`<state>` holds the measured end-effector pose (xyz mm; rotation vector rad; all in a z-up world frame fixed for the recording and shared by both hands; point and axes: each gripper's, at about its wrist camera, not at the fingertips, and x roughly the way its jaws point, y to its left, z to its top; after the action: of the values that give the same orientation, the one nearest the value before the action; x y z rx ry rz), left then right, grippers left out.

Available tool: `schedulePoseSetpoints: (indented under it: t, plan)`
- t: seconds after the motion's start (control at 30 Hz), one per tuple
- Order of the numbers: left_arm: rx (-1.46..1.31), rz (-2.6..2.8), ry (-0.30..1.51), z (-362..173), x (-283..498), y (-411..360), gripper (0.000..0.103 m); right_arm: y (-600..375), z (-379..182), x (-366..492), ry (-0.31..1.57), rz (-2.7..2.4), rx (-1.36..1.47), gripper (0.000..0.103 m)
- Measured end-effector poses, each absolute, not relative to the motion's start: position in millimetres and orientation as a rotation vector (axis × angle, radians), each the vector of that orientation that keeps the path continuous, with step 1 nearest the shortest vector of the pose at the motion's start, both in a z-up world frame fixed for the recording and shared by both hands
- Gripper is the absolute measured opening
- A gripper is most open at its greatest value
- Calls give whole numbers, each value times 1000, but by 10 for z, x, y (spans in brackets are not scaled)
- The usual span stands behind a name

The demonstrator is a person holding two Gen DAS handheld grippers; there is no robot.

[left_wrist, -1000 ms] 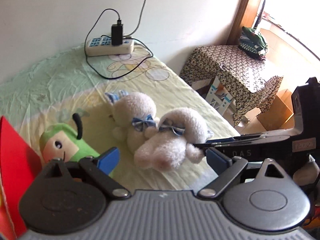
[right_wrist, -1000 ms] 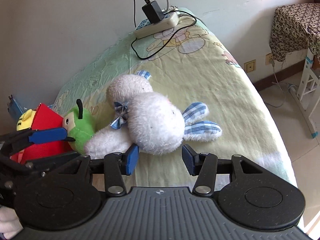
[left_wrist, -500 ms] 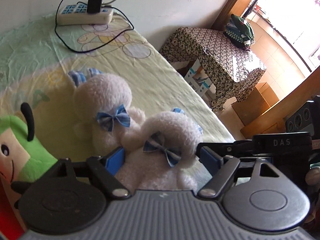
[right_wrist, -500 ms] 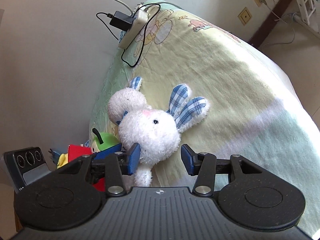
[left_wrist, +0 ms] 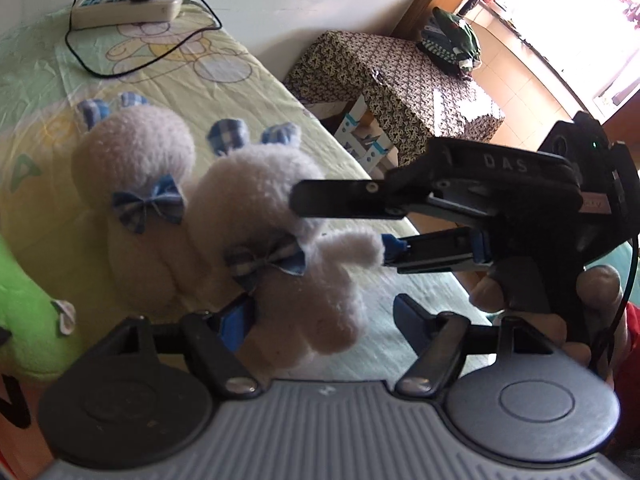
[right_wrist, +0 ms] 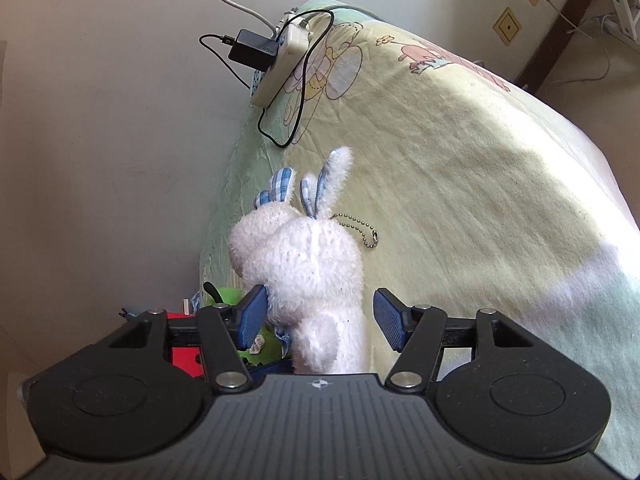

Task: Organize objects
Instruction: 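Bring both grippers to the white bunny with blue-checked ears, then close both grippers on the bunny's body and lift it off the bed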

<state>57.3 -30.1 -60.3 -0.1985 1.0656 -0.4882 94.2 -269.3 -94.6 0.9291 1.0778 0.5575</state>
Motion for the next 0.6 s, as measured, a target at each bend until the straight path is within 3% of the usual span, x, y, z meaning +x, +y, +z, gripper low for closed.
schedulePoseSetpoints:
  t: [0.13, 0.23, 0.4, 0.47, 0.6]
  plan:
    - [-198, -468, 1049, -565, 562, -215, 74, -2808, -917, 929, 1055, 571, 912, 61]
    - [-227, -453, 1016, -482, 580, -82, 80, -2854, -914, 923, 1047, 575, 896, 61]
    - [-217, -455, 1039, -567, 739, -165, 81, -2763, -966, 964, 1058, 588, 882, 61]
    - [-178, -448, 1042, -612, 779, -263, 74, -2695, -998, 985, 1068, 603, 868, 61]
    - [-144, -441, 1056, -646, 797, -365, 67, -2662, -981, 984, 1064, 612, 864, 52]
